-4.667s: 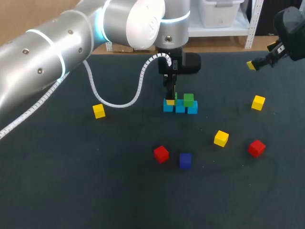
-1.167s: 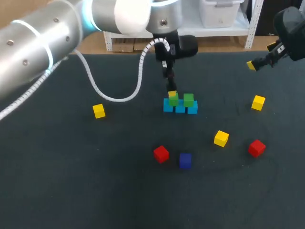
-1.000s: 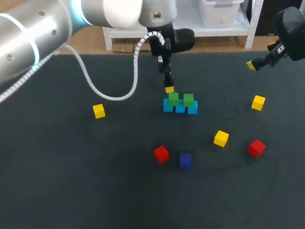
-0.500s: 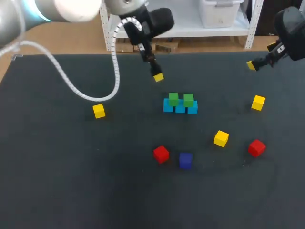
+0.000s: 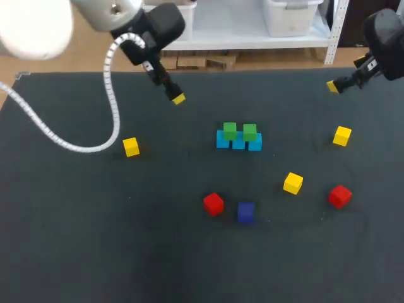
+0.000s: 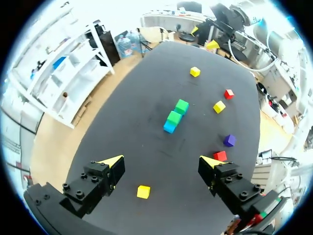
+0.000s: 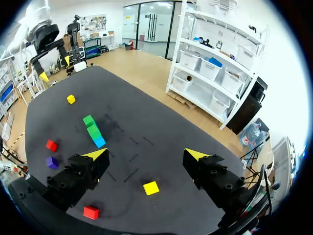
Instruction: Place the blue cubes, place green cubes on the blue cubes, place the yellow cubes on the green cubes, then place the red cubes on the yellow cubes, and place purple cube on the red cubes.
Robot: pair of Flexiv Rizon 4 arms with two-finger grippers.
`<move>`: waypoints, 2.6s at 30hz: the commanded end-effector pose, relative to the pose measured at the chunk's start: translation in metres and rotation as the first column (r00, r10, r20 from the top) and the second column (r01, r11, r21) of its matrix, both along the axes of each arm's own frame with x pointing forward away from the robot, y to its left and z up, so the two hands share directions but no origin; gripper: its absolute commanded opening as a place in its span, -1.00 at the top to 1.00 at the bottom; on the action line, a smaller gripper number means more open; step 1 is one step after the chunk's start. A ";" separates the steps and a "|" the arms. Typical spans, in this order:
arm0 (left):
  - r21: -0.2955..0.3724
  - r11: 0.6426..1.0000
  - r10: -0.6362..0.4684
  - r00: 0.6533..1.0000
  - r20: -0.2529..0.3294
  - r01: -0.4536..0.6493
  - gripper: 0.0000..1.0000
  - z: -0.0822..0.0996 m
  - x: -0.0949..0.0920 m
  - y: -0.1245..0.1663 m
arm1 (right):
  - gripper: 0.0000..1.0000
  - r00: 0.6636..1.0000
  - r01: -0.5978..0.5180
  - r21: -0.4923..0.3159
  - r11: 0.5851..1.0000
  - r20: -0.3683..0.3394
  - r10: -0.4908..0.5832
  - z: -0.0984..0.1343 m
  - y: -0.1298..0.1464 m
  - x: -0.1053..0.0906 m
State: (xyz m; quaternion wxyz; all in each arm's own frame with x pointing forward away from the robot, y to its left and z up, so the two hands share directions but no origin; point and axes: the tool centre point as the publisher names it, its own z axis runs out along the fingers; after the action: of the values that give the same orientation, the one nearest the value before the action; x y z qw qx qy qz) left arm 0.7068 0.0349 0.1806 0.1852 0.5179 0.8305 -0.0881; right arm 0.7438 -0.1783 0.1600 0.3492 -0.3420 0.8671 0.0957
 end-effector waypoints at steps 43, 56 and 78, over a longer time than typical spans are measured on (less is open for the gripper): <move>-0.232 0.965 0.176 0.956 0.235 -0.121 -1.00 0.007 -0.023 0.066 | -1.00 1.000 0.002 -0.002 1.000 -0.001 -0.002 0.001 0.000 -0.001; -0.232 0.965 0.176 0.956 0.235 -0.121 -1.00 0.007 -0.023 0.066 | -1.00 0.985 -0.152 -0.063 0.986 -0.092 0.146 -0.012 0.026 -0.016; -0.232 0.965 0.176 0.956 0.235 -0.121 -1.00 0.007 -0.023 0.066 | -1.00 0.871 -0.418 -0.207 0.885 -0.367 0.326 -0.084 0.078 -0.119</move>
State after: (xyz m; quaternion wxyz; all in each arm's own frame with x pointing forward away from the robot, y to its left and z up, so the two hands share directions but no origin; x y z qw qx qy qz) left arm 0.6842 0.0988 0.1875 0.3500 0.4365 0.8235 -0.0938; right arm 0.6239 -0.1076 0.0832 0.1296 -0.5282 0.8338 0.0944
